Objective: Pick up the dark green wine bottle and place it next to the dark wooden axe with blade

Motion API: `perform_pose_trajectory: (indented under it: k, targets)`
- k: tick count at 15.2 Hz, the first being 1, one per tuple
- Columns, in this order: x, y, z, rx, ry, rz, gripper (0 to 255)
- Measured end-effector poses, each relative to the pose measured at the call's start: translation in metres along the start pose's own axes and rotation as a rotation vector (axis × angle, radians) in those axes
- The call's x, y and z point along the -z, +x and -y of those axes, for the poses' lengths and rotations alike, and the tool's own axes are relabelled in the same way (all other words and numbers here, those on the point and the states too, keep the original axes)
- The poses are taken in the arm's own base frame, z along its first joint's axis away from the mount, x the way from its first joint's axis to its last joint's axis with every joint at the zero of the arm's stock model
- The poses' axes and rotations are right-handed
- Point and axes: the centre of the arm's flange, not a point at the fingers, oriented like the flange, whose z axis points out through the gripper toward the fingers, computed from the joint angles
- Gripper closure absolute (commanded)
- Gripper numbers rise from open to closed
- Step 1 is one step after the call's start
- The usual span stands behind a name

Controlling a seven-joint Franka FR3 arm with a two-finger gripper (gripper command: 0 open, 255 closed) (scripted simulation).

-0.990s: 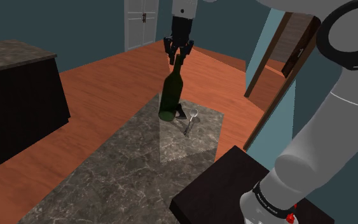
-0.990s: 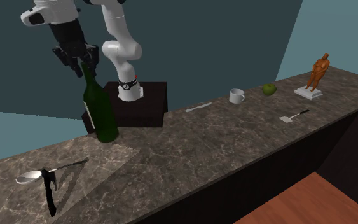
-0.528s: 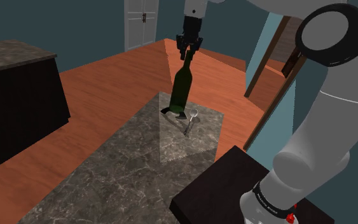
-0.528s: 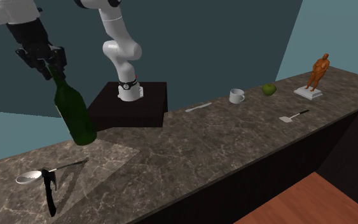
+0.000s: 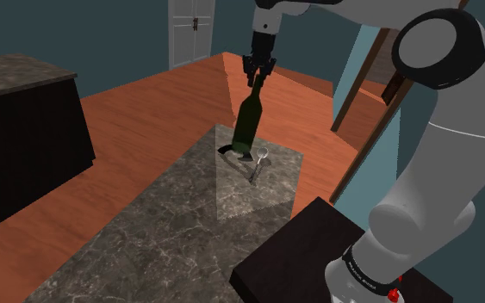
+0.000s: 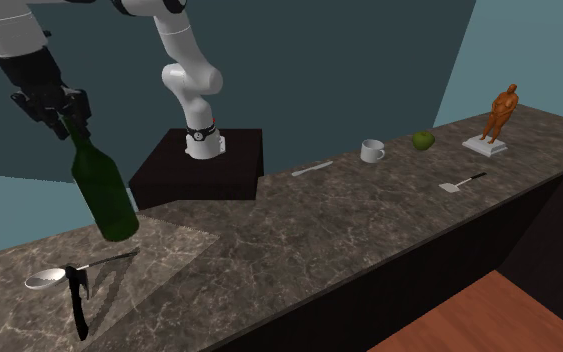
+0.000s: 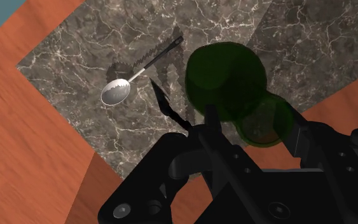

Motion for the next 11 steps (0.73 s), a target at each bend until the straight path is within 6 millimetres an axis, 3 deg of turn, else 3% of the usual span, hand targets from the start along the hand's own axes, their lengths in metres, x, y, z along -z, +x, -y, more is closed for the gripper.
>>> perform_pose_trajectory:
  k: [11]
  targets:
    - [-0.057,0.006,-0.004,0.0,0.0,0.0,255]
